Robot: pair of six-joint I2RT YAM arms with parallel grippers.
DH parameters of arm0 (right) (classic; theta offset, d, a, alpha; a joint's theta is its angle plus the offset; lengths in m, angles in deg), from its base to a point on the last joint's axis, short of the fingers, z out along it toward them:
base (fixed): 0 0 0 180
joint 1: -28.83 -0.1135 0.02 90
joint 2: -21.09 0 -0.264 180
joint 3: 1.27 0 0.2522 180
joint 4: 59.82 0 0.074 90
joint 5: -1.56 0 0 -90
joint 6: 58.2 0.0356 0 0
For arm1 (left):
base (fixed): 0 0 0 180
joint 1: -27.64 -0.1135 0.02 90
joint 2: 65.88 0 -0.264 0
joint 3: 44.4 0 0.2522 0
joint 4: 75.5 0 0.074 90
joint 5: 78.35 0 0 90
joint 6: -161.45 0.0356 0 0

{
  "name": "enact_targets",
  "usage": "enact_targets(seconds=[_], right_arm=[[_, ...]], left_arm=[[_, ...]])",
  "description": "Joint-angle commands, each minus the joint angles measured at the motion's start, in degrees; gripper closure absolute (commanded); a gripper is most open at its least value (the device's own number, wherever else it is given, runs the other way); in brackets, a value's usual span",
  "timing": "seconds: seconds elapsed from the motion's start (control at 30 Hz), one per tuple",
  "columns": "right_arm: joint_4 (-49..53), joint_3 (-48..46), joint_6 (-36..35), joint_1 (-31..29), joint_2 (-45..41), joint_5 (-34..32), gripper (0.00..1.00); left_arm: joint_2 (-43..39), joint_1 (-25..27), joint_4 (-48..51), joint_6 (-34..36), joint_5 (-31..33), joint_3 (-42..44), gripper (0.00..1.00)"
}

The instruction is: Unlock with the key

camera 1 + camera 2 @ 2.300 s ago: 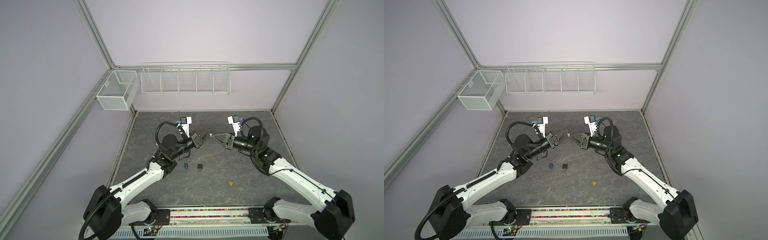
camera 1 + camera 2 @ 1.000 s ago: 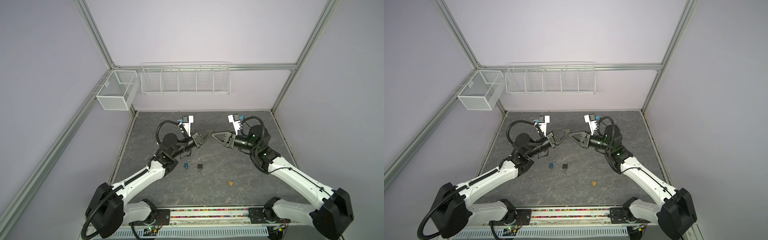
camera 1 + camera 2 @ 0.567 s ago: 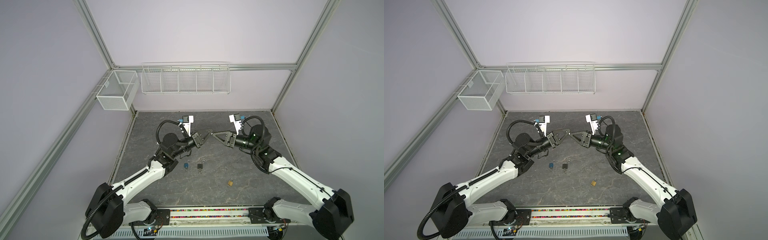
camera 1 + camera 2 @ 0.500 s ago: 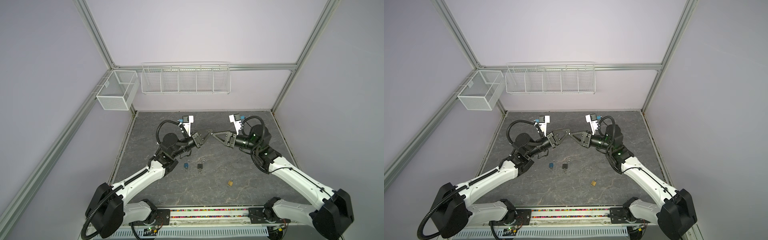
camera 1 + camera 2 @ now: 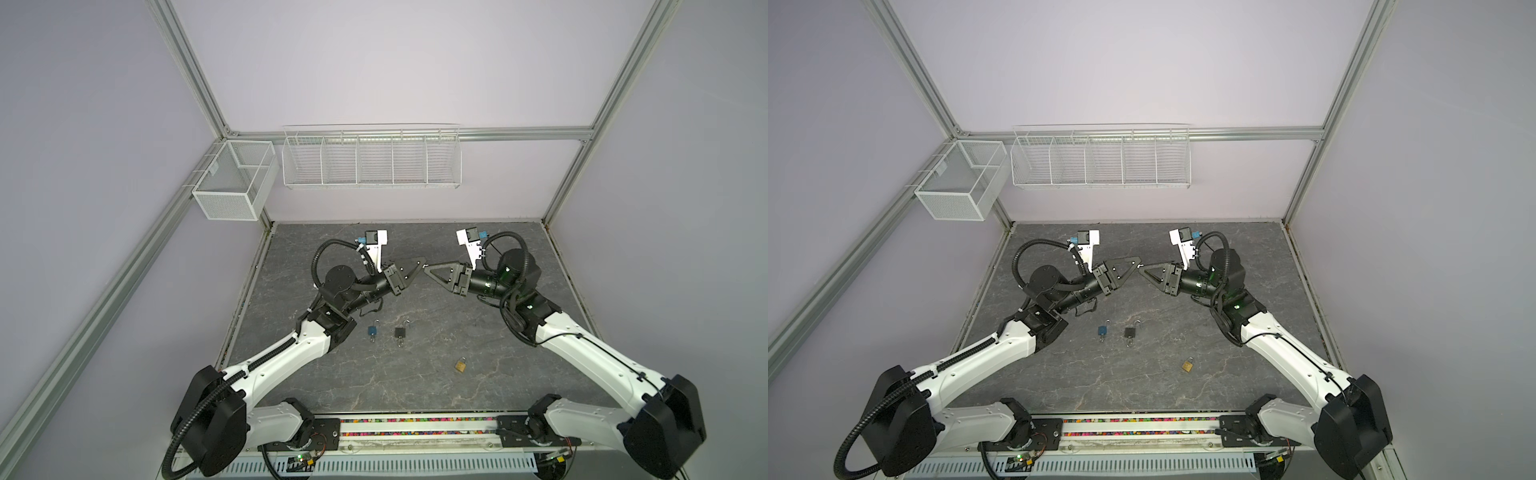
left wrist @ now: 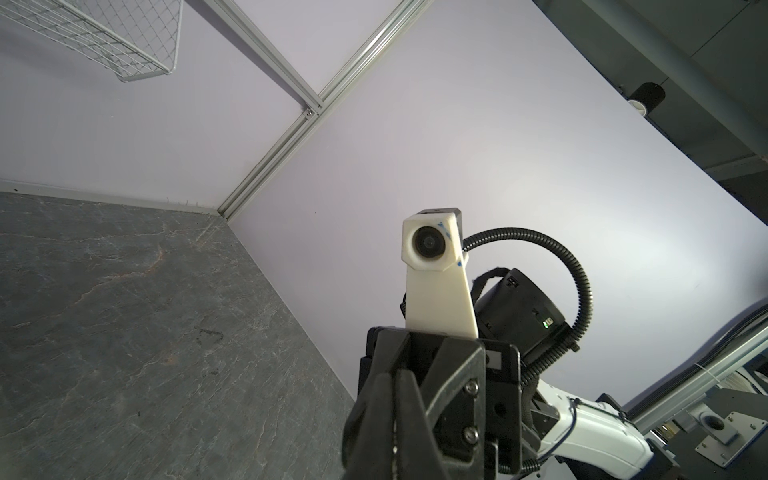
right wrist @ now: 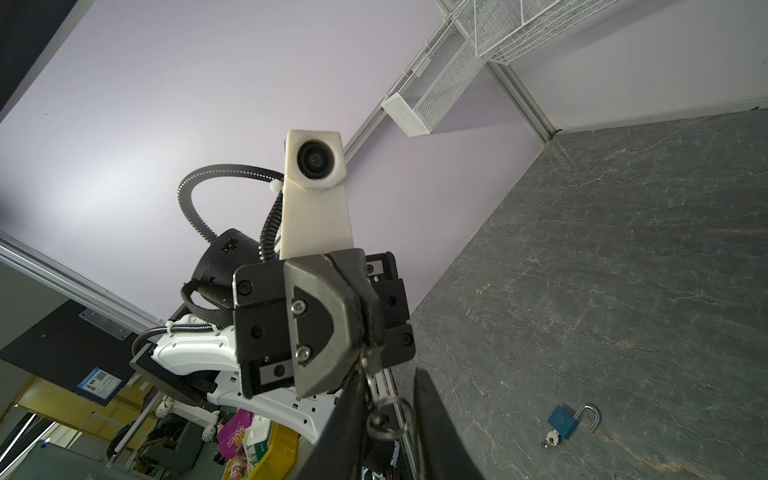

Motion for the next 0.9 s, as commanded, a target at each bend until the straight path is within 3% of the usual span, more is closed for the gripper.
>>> enact_targets(seconds=[0.0, 0.5, 0.8, 0.83, 0.87], right_arm=[[-2.6, 0.1, 0.4, 0.3, 0.4, 1.0, 0.77], [-2.6, -0.5, 0.4, 0.6, 0.2, 1.5, 0.91], [-2.7, -2.4, 1.8, 1.6, -1.1, 1.8, 0.94], [-3.0, -2.7, 2.4, 2.1, -1.4, 1.9, 0.94], [-2.9, -3.2, 3.0, 2.6, -1.6, 2.1, 0.94]], left_arm=[[-0.1, 0.3, -0.7, -0.2, -1.5, -1.9, 1.00], [-0.7, 0.3, 0.8, 1.3, -2.4, -2.3, 1.00], [-0.2, 0.3, 0.5, 1.5, -2.0, -3.3, 1.00], [-0.4, 0.3, 0.6, 1.7, -1.9, -3.6, 0.94], [-0.6, 0.3, 0.7, 1.6, -1.6, -4.0, 0.79]])
